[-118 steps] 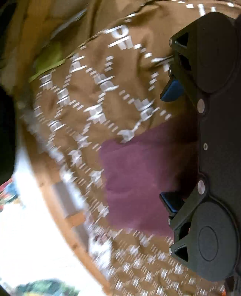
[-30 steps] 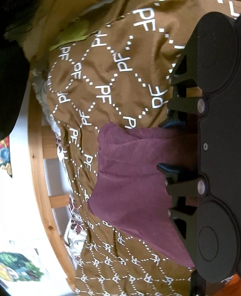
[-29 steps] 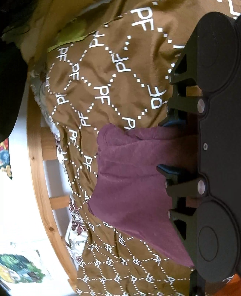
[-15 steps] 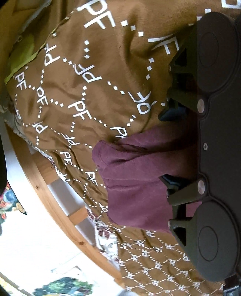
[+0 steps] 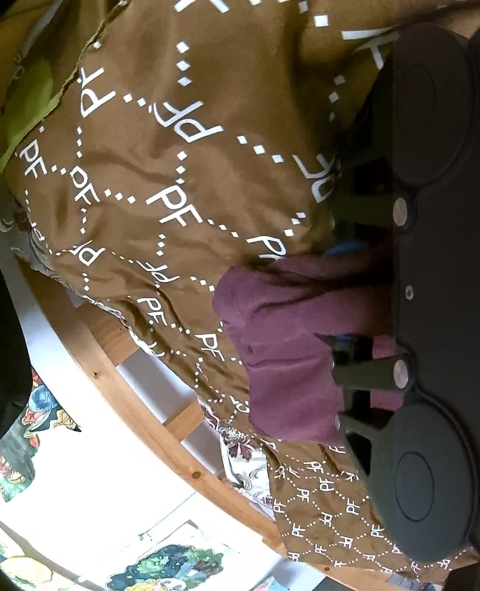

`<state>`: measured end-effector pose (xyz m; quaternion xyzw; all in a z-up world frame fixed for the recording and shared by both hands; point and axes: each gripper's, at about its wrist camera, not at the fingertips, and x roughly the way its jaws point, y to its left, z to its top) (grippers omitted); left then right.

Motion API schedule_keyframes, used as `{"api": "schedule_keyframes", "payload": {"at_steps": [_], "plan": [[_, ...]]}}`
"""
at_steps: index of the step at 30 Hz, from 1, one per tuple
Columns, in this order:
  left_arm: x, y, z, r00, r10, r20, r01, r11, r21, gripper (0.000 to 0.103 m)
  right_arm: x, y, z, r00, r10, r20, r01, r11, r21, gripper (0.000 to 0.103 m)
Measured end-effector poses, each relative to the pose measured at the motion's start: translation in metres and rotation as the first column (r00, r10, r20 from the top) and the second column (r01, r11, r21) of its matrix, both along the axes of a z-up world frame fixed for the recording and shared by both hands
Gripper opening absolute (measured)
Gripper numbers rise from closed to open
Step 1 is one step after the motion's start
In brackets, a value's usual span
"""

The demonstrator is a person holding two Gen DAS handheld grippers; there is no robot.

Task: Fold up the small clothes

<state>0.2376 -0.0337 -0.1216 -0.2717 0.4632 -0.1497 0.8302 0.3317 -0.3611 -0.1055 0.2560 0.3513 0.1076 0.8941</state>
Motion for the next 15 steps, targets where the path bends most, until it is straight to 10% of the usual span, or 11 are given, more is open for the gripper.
{"api": "schedule_keyframes", "payload": {"at_steps": [8, 15], "plan": [[0.0, 0.003, 0.0, 1.0, -0.006, -0.012, 0.005, 1.0, -0.03, 0.097, -0.018, 0.041, 0.02, 0.989, 0.096, 0.108, -0.057, 0.945, -0.322, 0.028], [-0.004, 0.007, 0.007, 1.0, -0.01, 0.004, 0.01, 0.997, -0.08, 0.048, -0.035, 0.074, 0.035, 0.965, 0.173, 0.198, -0.055, 0.868, -0.493, 0.024]]}}
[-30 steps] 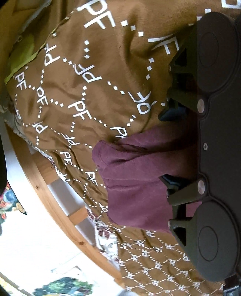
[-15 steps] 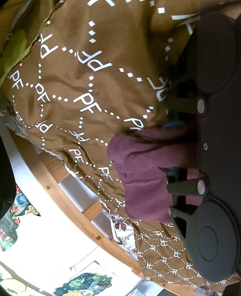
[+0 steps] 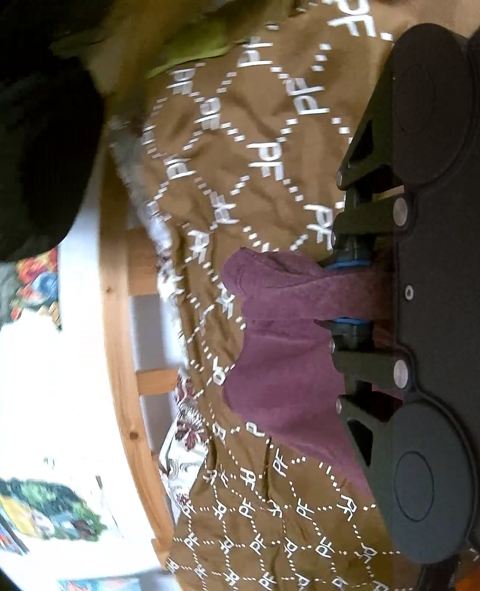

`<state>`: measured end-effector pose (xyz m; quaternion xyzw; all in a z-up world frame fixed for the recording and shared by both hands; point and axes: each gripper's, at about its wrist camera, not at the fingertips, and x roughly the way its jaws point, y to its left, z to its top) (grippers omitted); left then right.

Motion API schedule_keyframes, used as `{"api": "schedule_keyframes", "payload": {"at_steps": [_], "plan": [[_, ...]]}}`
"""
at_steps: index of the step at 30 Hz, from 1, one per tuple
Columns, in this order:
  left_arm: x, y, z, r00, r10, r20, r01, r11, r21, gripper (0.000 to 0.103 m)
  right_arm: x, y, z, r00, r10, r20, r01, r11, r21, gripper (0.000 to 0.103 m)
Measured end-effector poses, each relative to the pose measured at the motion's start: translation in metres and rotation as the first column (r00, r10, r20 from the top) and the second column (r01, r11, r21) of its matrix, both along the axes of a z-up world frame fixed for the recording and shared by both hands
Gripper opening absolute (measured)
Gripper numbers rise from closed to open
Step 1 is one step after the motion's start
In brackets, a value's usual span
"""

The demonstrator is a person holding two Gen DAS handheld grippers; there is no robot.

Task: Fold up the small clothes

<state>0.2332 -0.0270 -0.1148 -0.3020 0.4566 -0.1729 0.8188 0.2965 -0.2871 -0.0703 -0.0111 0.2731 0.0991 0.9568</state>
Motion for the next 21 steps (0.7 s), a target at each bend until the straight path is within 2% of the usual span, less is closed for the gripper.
{"api": "schedule_keyframes", "payload": {"at_steps": [3, 6, 9, 13, 17, 21], "plan": [[-0.005, -0.002, 0.01, 0.999, 0.015, 0.038, -0.016, 0.999, 0.03, 0.039, -0.013, 0.009, 0.009, 0.998, 0.027, 0.057, -0.024, 0.999, -0.048, 0.023], [-0.016, -0.006, 0.029, 0.99, 0.018, 0.137, -0.033, 0.993, 0.111, 0.037, -0.027, 0.019, 0.019, 0.99, 0.045, 0.135, -0.032, 0.995, -0.096, 0.022], [-0.028, -0.01, 0.05, 0.967, 0.015, 0.255, -0.065, 0.979, 0.191, 0.036, -0.045, 0.029, 0.03, 0.972, 0.073, 0.223, -0.04, 0.988, -0.147, 0.022], [-0.033, -0.01, 0.069, 0.928, 0.032, 0.372, -0.129, 0.962, 0.24, 0.036, -0.057, 0.043, 0.048, 0.935, 0.088, 0.342, -0.029, 0.984, -0.174, 0.022], [-0.025, 0.004, 0.085, 0.887, 0.09, 0.452, -0.241, 0.927, 0.287, 0.036, -0.047, 0.065, 0.06, 0.893, 0.113, 0.435, -0.031, 0.981, -0.191, 0.022], [-0.008, 0.025, 0.085, 0.864, 0.181, 0.47, -0.355, 0.881, 0.313, 0.036, -0.013, 0.092, 0.062, 0.89, 0.143, 0.434, -0.077, 0.983, -0.166, 0.022]]}}
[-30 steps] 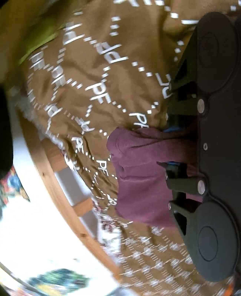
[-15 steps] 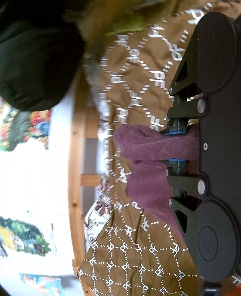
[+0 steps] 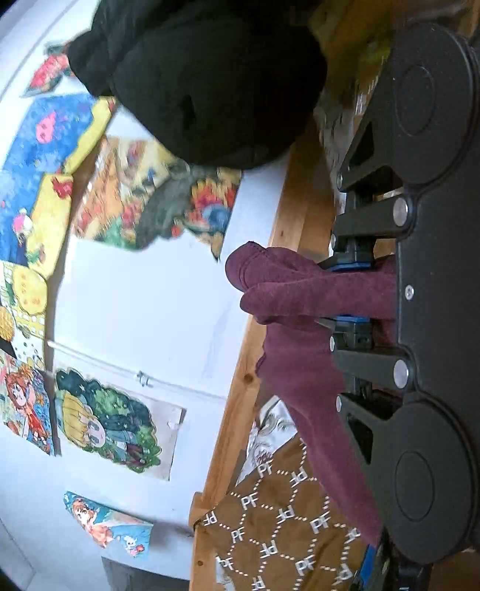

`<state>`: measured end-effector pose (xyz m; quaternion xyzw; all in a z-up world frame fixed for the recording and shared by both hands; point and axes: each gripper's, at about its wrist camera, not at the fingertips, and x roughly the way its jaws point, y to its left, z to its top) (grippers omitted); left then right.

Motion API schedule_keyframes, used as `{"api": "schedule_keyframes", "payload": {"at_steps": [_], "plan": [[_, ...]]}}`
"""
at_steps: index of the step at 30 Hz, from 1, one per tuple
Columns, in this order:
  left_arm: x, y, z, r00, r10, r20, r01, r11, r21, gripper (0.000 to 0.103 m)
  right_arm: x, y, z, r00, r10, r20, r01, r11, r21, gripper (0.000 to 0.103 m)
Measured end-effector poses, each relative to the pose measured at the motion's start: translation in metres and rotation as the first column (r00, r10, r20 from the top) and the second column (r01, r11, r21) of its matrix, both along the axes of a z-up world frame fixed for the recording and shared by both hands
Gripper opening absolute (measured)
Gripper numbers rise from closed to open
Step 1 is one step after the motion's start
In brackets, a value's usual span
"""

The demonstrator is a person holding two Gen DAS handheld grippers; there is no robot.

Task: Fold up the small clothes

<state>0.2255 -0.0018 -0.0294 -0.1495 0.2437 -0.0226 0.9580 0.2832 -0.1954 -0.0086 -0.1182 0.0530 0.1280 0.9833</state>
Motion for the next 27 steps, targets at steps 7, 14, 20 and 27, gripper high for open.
{"api": "schedule_keyframes", "payload": {"at_steps": [7, 14, 20, 27], "plan": [[0.035, 0.032, -0.031, 0.983, 0.113, -0.143, -0.118, 0.993, -0.027, 0.036, 0.054, 0.035, -0.038, 0.987, 0.04, -0.159, -0.033, 0.998, 0.047, 0.022], [0.051, 0.026, -0.049, 0.972, 0.112, -0.207, -0.114, 0.993, -0.001, 0.038, 0.075, 0.018, -0.081, 0.949, 0.017, -0.315, 0.012, 0.996, 0.091, 0.024], [0.05, 0.022, -0.047, 0.963, 0.134, -0.234, -0.136, 0.991, 0.011, 0.052, 0.077, 0.017, -0.085, 0.942, 0.002, -0.335, 0.031, 0.995, 0.091, 0.034], [0.043, 0.039, -0.051, 0.947, 0.146, -0.285, -0.17, 0.983, -0.061, 0.081, 0.075, 0.002, -0.085, 0.935, -0.062, -0.35, 0.102, 0.99, 0.097, 0.059]]}}
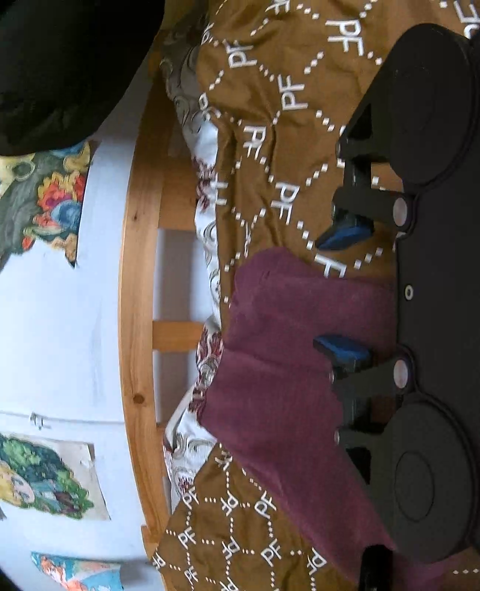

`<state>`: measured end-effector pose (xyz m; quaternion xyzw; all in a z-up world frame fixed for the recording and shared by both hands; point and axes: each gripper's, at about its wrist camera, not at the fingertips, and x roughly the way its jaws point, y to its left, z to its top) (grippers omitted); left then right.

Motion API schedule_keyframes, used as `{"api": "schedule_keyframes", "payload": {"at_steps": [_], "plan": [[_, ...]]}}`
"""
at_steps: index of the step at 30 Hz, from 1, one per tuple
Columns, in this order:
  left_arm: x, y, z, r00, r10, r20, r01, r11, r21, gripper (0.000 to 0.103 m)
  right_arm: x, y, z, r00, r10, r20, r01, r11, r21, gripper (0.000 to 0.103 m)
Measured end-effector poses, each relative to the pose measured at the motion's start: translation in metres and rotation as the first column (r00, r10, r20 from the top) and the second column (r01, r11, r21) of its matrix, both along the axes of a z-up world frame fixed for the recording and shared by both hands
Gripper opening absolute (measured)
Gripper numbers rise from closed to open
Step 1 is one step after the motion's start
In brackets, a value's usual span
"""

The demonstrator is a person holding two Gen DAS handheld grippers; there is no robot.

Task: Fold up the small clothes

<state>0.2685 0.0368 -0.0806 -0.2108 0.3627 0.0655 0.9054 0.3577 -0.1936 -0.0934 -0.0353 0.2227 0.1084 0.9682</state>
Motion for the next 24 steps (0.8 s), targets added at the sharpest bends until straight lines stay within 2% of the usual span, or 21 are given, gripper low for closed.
{"api": "schedule_keyframes", "payload": {"at_steps": [3, 8, 14, 18, 24], "plan": [[-0.004, -0.001, 0.004, 1.0, -0.003, 0.0, 0.003, 1.0, 0.012, 0.085, -0.003, -0.005, 0.0, 1.0, -0.028, -0.009, 0.028, 1.0, -0.006, 0.07], [-0.016, -0.01, 0.018, 0.999, -0.02, 0.034, 0.016, 0.995, 0.096, 0.099, -0.015, -0.011, 0.004, 0.999, -0.053, -0.003, 0.053, 0.998, -0.028, 0.077], [-0.038, -0.02, 0.039, 0.996, -0.057, 0.07, 0.045, 0.984, 0.173, 0.102, -0.044, -0.023, 0.02, 0.998, -0.066, 0.025, 0.067, 0.997, -0.028, 0.089], [-0.06, -0.024, 0.057, 0.99, -0.083, 0.113, 0.057, 0.975, 0.216, 0.102, -0.068, -0.032, 0.039, 0.995, -0.077, 0.06, 0.076, 0.997, 0.017, 0.099], [-0.1, -0.025, 0.083, 0.973, -0.12, 0.195, 0.067, 0.964, 0.258, 0.102, -0.113, -0.042, 0.065, 0.989, -0.074, 0.128, 0.064, 0.995, 0.081, 0.102]]}}
